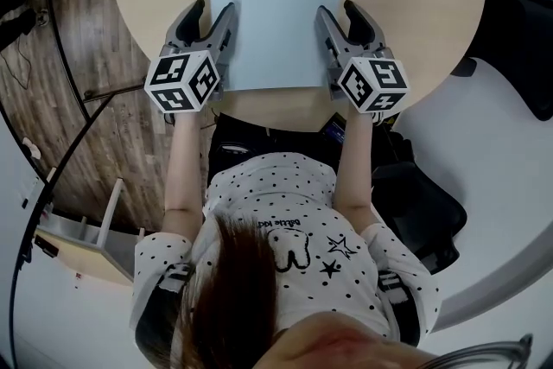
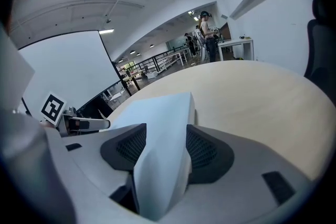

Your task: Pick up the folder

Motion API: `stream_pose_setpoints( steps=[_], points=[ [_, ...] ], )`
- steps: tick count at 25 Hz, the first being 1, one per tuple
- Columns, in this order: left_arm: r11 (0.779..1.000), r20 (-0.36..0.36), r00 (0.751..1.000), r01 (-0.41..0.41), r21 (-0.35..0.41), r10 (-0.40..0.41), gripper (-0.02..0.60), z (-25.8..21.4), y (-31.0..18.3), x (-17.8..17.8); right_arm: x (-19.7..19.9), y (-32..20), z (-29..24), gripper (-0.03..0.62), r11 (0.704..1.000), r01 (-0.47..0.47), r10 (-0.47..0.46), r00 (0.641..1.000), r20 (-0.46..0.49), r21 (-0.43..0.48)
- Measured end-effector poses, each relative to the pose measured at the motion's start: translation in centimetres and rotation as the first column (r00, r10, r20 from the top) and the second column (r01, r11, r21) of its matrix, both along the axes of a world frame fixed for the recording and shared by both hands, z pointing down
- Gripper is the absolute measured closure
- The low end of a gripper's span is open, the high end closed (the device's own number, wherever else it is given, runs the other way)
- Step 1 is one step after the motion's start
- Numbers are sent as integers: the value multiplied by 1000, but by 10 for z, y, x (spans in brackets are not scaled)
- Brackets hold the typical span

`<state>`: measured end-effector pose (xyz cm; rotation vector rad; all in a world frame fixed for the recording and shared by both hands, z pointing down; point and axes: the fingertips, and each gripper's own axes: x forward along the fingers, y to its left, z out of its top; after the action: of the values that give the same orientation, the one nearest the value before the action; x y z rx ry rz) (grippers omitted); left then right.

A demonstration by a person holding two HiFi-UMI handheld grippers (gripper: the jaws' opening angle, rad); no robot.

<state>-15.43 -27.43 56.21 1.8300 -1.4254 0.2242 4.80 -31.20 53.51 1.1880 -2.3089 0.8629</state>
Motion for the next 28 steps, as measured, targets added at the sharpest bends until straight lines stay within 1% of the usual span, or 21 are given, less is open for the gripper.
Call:
stream_pose_setpoints(
  steps=[4, 10, 13, 16, 18, 21, 28],
  points=[
    [999, -22, 1000, -13, -37, 12, 327, 11, 1, 3, 2, 0, 11, 356, 1000, -7, 6, 1000, -8, -27],
    [998, -57, 998, -9, -56, 6, 321, 16, -1, 3, 2, 2, 24, 352, 998, -14, 14, 1000, -7, -65],
    [998, -91, 996, -4, -68, -2, 321, 17, 0, 4, 3, 4, 28, 347, 996, -28, 29, 999, 17, -88],
    [996, -149, 989, -2, -90, -12, 321, 21, 1, 7, 3, 4, 32, 339, 992, -42, 49, 998, 50, -117],
    [995, -173, 985, -1, -100, -17, 319, 23, 1, 9, 3, 5, 35, 339, 988, -57, 69, 994, 84, -146],
    [995, -174, 985, -3, -104, -16, 316, 24, 1, 9, 3, 6, 38, 336, 983, -68, 91, 987, 129, -173],
    [995, -193, 980, 32, -96, -50, 313, 26, 1, 8, 3, 6, 41, 332, 979, -76, 105, 984, 143, -190]
  ],
)
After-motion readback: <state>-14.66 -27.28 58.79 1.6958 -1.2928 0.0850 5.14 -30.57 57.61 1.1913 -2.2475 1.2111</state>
